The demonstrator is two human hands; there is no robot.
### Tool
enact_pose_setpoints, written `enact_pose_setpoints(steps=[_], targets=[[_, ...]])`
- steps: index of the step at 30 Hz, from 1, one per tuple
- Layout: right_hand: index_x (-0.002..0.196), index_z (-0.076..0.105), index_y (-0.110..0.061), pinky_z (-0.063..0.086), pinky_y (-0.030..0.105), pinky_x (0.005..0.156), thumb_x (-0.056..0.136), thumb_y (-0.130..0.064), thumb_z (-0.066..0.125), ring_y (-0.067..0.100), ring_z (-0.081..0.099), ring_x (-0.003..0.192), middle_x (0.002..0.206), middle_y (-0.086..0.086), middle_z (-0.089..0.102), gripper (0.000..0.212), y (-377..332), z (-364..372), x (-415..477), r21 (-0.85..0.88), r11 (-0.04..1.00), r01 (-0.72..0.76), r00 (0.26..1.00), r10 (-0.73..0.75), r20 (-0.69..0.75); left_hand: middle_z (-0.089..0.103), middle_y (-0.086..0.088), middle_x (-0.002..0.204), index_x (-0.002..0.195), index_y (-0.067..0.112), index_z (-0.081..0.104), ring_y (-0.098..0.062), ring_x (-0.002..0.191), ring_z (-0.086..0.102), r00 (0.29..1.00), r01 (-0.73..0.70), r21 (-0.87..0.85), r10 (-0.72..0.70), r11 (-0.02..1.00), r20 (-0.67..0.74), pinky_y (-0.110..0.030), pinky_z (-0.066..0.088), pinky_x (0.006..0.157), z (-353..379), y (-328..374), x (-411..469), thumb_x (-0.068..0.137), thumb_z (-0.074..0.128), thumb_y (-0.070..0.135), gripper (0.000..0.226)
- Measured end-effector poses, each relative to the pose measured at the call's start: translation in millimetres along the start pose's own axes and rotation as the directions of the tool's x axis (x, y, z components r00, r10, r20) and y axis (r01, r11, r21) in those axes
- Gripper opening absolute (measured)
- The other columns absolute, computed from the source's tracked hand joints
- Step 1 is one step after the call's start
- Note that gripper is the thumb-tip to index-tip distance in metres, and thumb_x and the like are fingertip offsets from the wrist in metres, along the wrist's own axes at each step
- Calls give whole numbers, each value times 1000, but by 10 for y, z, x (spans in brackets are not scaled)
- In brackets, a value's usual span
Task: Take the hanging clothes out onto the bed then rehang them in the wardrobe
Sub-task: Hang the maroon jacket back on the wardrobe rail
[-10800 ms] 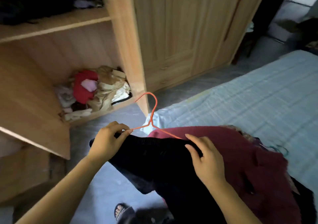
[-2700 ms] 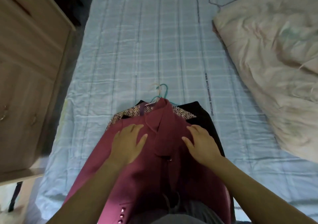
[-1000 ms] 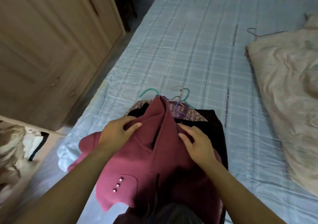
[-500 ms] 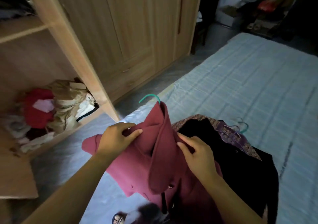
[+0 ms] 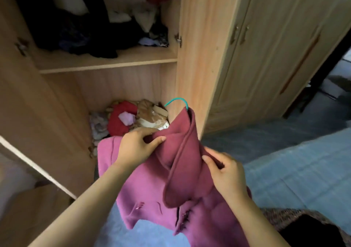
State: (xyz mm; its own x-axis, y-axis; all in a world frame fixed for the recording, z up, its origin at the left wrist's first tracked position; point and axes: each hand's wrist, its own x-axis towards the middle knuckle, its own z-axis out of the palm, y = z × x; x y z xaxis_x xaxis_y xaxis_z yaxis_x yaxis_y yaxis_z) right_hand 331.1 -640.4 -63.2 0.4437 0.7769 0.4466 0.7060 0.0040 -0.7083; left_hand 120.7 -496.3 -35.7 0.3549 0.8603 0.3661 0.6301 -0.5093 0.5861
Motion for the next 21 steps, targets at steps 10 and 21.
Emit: enact_pose_setpoints(steps=[10,21], targets=[[101,74,-22,43,6,69,78,-21,75,-4,61,80,87,-18,67,23,-807,1293,1524,187,970,153,983,-169,73,65,5,76,95,29,72,-17,73,61,938,98,49,-75,994,-340,-37,50,71,-849,-1028,1105,72,48,68,51],[103,71,-31,52,16,74,76,-30,74,-5,64,87,91,-22,67,27,-1044,2273,3910,280,928,244,967,-256,8,69,15,88,91,38,68,-8,88,62,871,110,0,-96,994,-481,-42,46,87,-1072,-1568,3409,67,47,76,50]])
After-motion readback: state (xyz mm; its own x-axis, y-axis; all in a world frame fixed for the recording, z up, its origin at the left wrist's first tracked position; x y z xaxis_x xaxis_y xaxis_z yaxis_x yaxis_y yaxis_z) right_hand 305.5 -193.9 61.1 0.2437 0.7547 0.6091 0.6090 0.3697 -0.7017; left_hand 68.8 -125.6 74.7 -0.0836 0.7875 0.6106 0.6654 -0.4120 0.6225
